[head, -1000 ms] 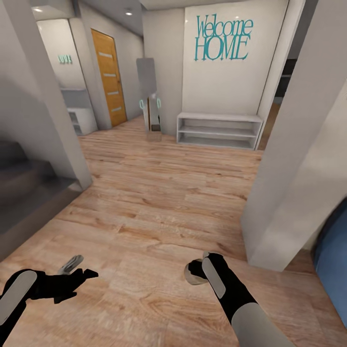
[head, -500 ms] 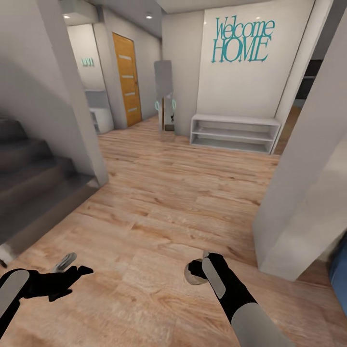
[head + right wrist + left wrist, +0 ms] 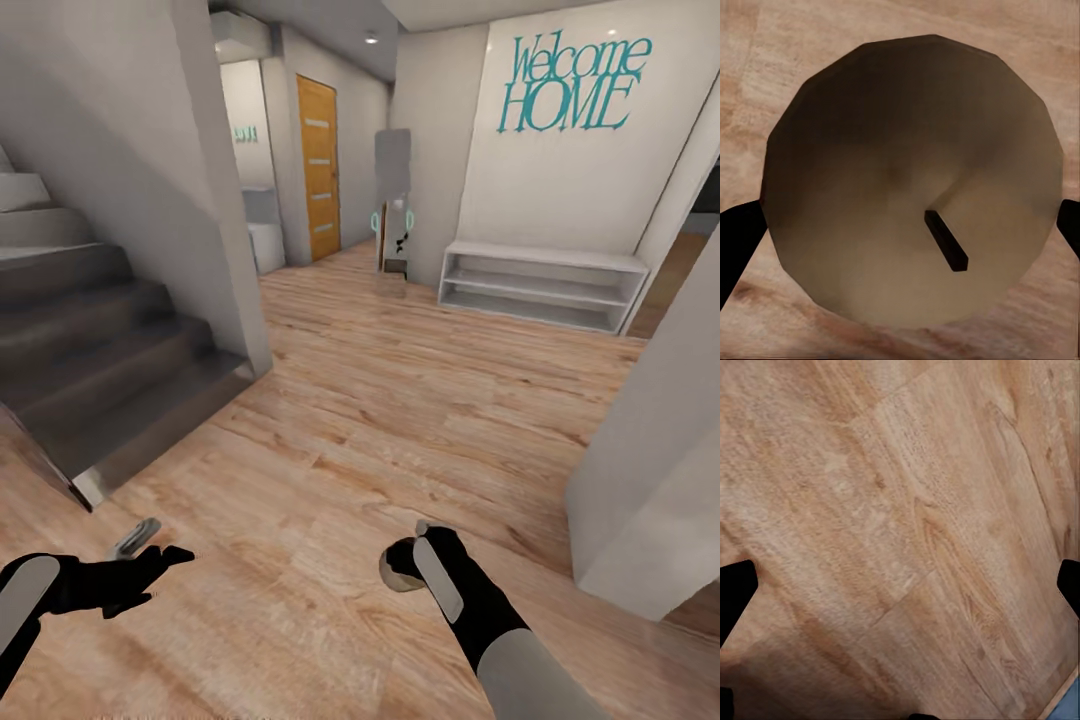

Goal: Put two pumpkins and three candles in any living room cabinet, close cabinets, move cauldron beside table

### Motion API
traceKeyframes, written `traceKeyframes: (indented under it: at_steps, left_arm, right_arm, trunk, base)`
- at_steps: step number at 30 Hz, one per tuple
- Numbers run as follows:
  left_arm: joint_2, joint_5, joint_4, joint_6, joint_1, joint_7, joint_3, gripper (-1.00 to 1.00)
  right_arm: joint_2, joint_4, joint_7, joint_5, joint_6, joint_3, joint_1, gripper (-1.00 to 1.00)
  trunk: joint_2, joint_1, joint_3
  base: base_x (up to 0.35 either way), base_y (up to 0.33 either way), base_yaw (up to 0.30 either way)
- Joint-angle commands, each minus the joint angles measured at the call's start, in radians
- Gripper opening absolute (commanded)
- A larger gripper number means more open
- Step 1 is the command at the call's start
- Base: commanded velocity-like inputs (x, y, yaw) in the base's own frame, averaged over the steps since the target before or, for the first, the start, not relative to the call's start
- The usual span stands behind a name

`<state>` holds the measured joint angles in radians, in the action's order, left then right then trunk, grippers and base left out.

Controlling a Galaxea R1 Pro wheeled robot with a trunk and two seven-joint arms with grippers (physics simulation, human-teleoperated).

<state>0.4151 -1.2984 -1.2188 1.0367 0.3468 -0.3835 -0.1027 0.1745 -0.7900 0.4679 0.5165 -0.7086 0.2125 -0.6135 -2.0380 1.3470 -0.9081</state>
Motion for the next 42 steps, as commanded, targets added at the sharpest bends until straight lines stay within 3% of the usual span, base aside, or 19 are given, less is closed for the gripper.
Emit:
traceKeyframes:
  at_steps: [1,7,31,34,42]
  left_arm:
    - [0.000,0.001,-0.001,0.000,0.000,0.000,0.000,1.00]
    - [0.000,0.002,-0.004,0.000,0.000,0.000,0.000,1.00]
    - [0.001,0.006,0.009,-0.006,0.000,-0.005,0.000,1.00]
    - [0.000,0.007,0.010,-0.006,0.000,-0.037,0.000,1.00]
    - [-0.005,0.004,0.010,-0.004,0.000,-0.214,0.003,1.00]
  right_arm:
    - [0.000,0.000,-0.001,-0.002,0.000,0.013,0.000,-1.00]
    - [0.000,0.000,-0.002,-0.001,-0.001,0.036,0.000,-1.00]
    - [0.000,0.000,-0.001,-0.005,-0.002,0.038,-0.002,-1.00]
    - [0.000,0.000,0.000,-0.005,-0.002,0.038,-0.002,-1.00]
    - [0.000,0.000,0.000,-0.006,0.000,0.038,-0.004,-1.00]
  trunk:
    - [0.007,-0.004,0.003]
    - [0.049,-0.027,0.019]
    - [0.217,-0.119,0.080]
    - [0.238,-0.130,0.087]
    - [0.294,-0.161,0.106]
  base:
    - [0.000,0.000,0.287]
    - [0.000,0.000,0.287]
    - [0.000,0.000,0.283]
    - [0.000,0.000,0.276]
    - [0.000,0.000,0.263]
